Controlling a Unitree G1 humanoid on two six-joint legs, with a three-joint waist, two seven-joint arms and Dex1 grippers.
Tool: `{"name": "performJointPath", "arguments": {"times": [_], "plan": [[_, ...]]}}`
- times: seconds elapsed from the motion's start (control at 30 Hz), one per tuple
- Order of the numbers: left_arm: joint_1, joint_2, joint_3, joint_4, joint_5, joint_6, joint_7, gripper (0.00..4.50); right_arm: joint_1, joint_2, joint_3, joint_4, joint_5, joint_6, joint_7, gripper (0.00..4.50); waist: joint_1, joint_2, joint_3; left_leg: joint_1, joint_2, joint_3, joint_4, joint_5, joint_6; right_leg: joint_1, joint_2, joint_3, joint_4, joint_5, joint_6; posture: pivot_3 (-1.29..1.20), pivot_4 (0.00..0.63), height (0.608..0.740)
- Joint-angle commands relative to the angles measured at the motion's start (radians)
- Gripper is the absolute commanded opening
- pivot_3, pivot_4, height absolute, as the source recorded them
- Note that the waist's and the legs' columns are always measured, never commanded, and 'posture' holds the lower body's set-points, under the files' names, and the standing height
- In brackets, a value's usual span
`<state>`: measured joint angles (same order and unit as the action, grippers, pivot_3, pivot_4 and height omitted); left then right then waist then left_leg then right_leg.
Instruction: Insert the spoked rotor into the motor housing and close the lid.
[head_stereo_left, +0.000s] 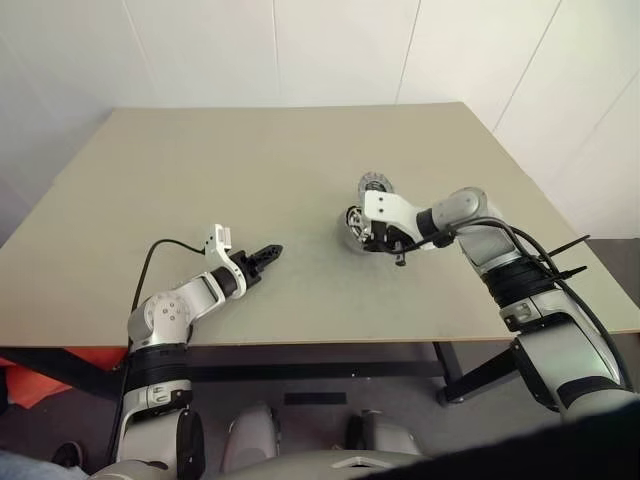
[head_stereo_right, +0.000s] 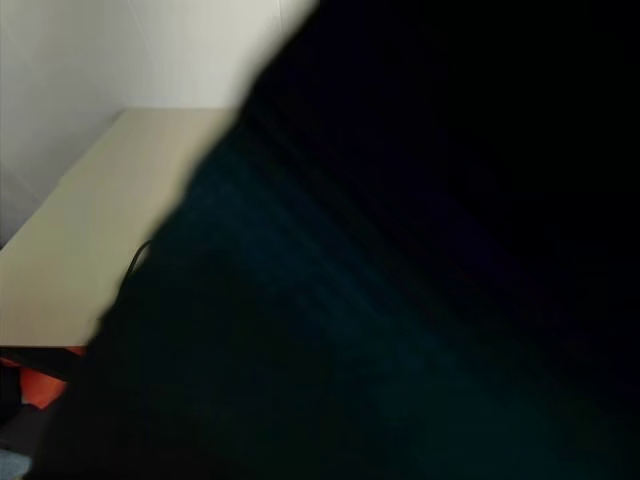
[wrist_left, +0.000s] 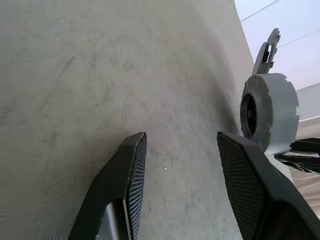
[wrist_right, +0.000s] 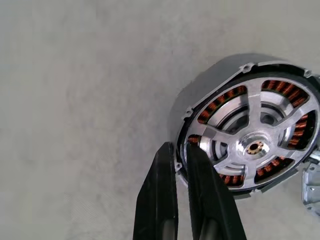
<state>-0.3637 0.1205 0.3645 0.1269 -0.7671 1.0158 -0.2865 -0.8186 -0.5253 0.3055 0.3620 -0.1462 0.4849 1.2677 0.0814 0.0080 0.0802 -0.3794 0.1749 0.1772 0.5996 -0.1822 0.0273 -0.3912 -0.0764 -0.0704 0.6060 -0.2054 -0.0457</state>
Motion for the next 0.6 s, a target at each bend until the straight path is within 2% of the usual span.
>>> {"name": "performJointPath", "arguments": {"times": [0.03, 0.17, 0.27, 0.37, 0.43, 0.6], "plan": [[0.019, -0.011, 0.004, -0.043, -0.017, -0.015, 0.008, 2.37, -0.081, 0.049, -0.093, -0.123, 0.087, 0.360, -0.066, 0.01, 0.003, 0.000, 0.000, 0.000, 0.000, 0.000, 0.000, 0.000, 0.000, 0.000, 0.000, 0.000, 0.000, 0.000, 0.000, 0.00, 0.000, 0.740], [0.057, -0.033, 0.003, -0.078, -0.023, -0.020, 0.025, 2.37, -0.183, 0.111, -0.143, -0.143, 0.176, 0.841, -0.149, 0.01, 0.012, 0.001, 0.001, 0.001, 0.000, 0.000, 0.000, 0.001, -0.002, 0.000, 0.000, 0.000, 0.001, 0.000, 0.000, 0.00, 0.000, 0.740], [0.086, -0.046, 0.006, -0.101, -0.030, -0.025, 0.037, 2.37, -0.260, 0.169, -0.202, -0.082, 0.203, 1.060, -0.257, 0.01, 0.016, 0.001, 0.001, 0.003, 0.000, 0.000, -0.002, 0.001, -0.003, 0.001, 0.000, 0.001, 0.000, 0.000, 0.000, 0.00, 0.000, 0.740], [0.113, -0.063, 0.004, -0.128, -0.040, -0.031, 0.055, 2.37, -0.305, 0.209, -0.247, -0.030, 0.233, 1.129, -0.348, 0.01, 0.016, 0.001, 0.001, 0.004, 0.000, 0.000, -0.003, 0.002, -0.004, 0.000, 0.000, 0.002, 0.000, -0.002, 0.003, 0.00, 0.000, 0.740], [0.140, -0.079, 0.007, -0.155, -0.050, -0.034, 0.070, 2.37, -0.333, 0.250, -0.274, 0.012, 0.251, 1.130, -0.418, 0.01, 0.017, 0.001, 0.001, 0.004, -0.001, 0.000, -0.004, 0.002, -0.005, 0.000, 0.000, 0.002, 0.000, -0.004, 0.007, 0.00, 0.000, 0.740], [0.187, -0.106, 0.004, -0.201, -0.067, -0.046, 0.103, 2.37, -0.352, 0.332, -0.353, 0.087, 0.258, 1.130, -0.592, 0.01, 0.016, 0.001, 0.001, 0.004, -0.001, 0.000, -0.007, 0.003, -0.008, -0.001, 0.001, 0.003, 0.000, -0.005, 0.008, 0.00, 0.000, 0.740]]}}
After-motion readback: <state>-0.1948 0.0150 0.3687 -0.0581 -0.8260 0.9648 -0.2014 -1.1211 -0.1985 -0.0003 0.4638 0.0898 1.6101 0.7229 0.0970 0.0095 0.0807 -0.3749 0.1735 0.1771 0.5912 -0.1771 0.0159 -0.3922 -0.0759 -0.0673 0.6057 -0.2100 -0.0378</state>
